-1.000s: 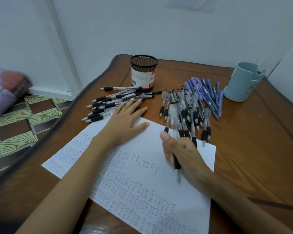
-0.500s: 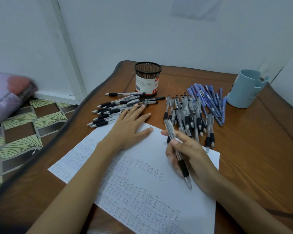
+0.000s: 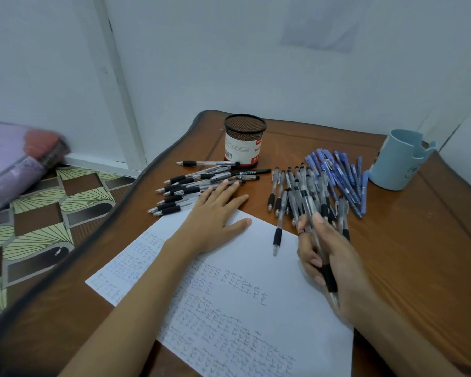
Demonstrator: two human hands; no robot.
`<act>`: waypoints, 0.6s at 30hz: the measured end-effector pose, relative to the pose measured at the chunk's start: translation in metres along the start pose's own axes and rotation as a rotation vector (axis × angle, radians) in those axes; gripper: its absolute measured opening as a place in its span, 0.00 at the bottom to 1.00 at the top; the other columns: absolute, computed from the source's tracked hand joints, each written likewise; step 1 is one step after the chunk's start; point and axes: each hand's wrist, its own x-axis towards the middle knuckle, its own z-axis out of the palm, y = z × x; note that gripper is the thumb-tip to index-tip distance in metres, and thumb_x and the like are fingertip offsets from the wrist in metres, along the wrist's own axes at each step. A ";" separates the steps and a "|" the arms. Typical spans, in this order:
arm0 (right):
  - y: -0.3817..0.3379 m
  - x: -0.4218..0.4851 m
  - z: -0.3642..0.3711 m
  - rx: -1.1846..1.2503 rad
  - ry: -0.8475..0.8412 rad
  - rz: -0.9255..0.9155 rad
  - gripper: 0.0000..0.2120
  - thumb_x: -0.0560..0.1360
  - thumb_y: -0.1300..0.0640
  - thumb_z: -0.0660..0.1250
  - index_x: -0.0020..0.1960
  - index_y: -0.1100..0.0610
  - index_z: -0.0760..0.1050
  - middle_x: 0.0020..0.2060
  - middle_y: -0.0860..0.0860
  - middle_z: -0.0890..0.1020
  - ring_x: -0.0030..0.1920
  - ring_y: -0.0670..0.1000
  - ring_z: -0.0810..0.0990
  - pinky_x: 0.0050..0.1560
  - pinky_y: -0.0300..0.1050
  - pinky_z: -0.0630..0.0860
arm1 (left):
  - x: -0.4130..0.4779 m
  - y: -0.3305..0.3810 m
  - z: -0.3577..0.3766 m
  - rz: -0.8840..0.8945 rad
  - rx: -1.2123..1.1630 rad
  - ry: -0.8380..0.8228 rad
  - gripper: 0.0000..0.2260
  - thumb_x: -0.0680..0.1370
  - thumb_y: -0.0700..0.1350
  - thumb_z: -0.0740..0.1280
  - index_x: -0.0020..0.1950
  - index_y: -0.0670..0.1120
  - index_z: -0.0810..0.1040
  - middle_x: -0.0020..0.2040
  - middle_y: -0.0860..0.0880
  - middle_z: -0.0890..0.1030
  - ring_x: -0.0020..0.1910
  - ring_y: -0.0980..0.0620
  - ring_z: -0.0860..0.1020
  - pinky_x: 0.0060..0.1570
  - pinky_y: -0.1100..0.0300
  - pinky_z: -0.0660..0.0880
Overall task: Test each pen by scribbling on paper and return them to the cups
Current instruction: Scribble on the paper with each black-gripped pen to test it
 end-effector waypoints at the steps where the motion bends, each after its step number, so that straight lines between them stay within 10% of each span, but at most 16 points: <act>1: -0.005 0.002 -0.003 -0.126 0.049 -0.043 0.16 0.78 0.49 0.54 0.45 0.61 0.71 0.22 0.50 0.64 0.18 0.45 0.59 0.18 0.37 0.56 | 0.000 0.000 0.000 0.000 0.002 0.001 0.30 0.76 0.66 0.44 0.77 0.57 0.49 0.78 0.54 0.43 0.76 0.56 0.38 0.68 0.59 0.32; 13: -0.045 0.122 -0.035 -1.321 0.478 -0.254 0.20 0.77 0.48 0.63 0.66 0.56 0.70 0.53 0.56 0.79 0.53 0.56 0.77 0.42 0.44 0.63 | 0.000 0.002 0.000 0.001 -0.012 0.007 0.26 0.80 0.62 0.48 0.77 0.56 0.49 0.78 0.54 0.42 0.75 0.56 0.37 0.68 0.59 0.30; 18: -0.039 0.157 -0.004 -1.522 0.249 -0.504 0.08 0.77 0.55 0.63 0.54 0.50 0.79 0.48 0.52 0.76 0.55 0.55 0.74 0.44 0.44 0.69 | -0.002 0.002 0.000 0.001 -0.030 0.019 0.28 0.79 0.64 0.48 0.77 0.56 0.51 0.78 0.54 0.43 0.75 0.56 0.37 0.69 0.58 0.31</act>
